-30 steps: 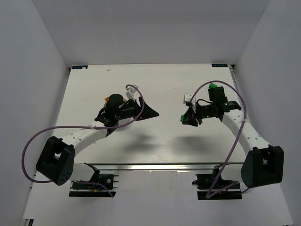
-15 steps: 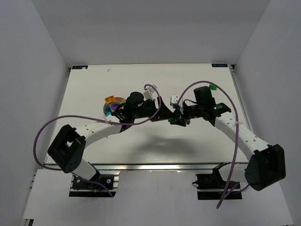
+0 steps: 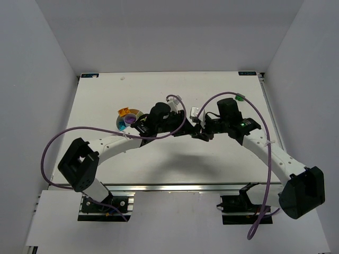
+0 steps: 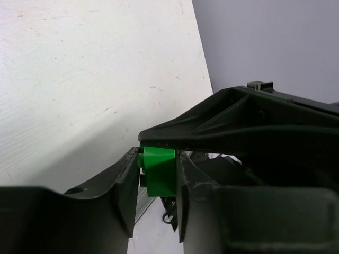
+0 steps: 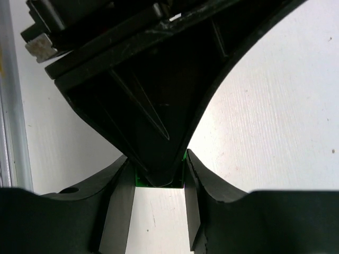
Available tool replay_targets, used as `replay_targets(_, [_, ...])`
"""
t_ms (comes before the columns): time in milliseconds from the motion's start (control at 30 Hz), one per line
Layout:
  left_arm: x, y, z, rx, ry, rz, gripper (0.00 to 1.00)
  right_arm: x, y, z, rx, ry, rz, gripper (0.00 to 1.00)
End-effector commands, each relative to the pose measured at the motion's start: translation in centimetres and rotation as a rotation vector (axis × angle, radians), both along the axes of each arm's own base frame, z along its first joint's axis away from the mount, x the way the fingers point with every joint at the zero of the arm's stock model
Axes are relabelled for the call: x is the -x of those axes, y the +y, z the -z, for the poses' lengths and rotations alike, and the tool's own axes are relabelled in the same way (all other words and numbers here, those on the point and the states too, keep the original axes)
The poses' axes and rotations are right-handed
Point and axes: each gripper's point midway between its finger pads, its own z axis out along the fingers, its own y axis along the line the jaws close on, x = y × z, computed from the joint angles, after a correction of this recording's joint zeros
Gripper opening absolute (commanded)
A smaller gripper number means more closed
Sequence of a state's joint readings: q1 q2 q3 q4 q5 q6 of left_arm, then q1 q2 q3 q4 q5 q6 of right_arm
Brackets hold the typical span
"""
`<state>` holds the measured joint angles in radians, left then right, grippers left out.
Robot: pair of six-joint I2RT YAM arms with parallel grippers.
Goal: Sort the legos into containers by color
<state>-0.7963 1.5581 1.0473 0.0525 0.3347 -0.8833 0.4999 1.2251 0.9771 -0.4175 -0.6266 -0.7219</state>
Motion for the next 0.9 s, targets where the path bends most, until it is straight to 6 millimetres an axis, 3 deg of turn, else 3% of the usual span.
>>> replay_targets(0, [0.5, -0.8, -1.0, -0.005, -0.024, 0.026, 0.35, -0.4, 0.1, -0.9, -0.016, -0.051, 0.017, 0.12])
replay_targets(67, [0.5, -0.8, -0.8, -0.010, -0.023, 0.030, 0.23, -0.3, 0.1, -0.7, -0.015, -0.045, 0.022, 0.16])
replay_targets(133, [0.2, -0.7, -1.1, -0.018, -0.044, 0.020, 0.13, -0.5, -0.1, -0.5, -0.014, -0.039, 0.041, 0.33])
replay_targets(167, [0.2, -0.2, -0.7, -0.050, -0.039, 0.007, 0.09, -0.7, -0.2, -0.4, -0.015, -0.037, 0.058, 0.50])
replay_targets(200, [-0.1, 0.1, -0.7, -0.074, -0.067, 0.001, 0.08, -0.7, -0.2, -0.2, -0.012, -0.033, 0.065, 0.55])
replay_targets(233, [-0.9, 0.7, -2.0, -0.081, -0.102, -0.024, 0.06, -1.0, -0.2, -0.3, -0.016, -0.040, 0.076, 0.60])
replay_targets(267, [-2.1, 2.5, -1.1, -0.164, -0.118, -0.080, 0.05, -1.2, -0.6, 0.1, -0.013, -0.025, 0.112, 0.63])
replay_targets(333, [-3.0, 4.4, -2.0, -0.219, -0.179, -0.139, 0.03, -1.7, -1.2, 0.8, 0.001, -0.030, 0.167, 0.64])
replay_targets(367, [-4.1, 6.8, -1.3, -0.326, -0.202, -0.237, 0.01, -1.9, -1.5, 1.0, -0.001, -0.024, 0.197, 0.63])
replay_targets(433, [-5.1, 9.7, -1.0, -0.443, -0.260, -0.286, 0.00, -2.3, -2.1, 1.4, 0.004, -0.024, 0.242, 0.56])
replay_targets(467, [-4.8, 11.2, -0.9, -0.510, -0.263, -0.298, 0.00, -2.2, -2.4, 1.9, 0.003, -0.013, 0.259, 0.36])
replay_targets(567, [-5.3, 15.4, -0.5, -0.693, -0.324, -0.322, 0.00, -2.4, -3.1, 2.5, -0.001, 0.004, 0.296, 0.07])
replay_targets(767, [-5.7, 22.4, 2.4, -1.173, -0.414, -0.149, 0.00, -2.3, -3.6, 1.4, -0.044, 0.001, 0.311, 0.06])
replay_targets(867, [-6.2, 23.0, 3.5, -1.278, -0.447, -0.012, 0.00, -2.4, -4.0, 1.5, -0.042, 0.006, 0.320, 0.06])
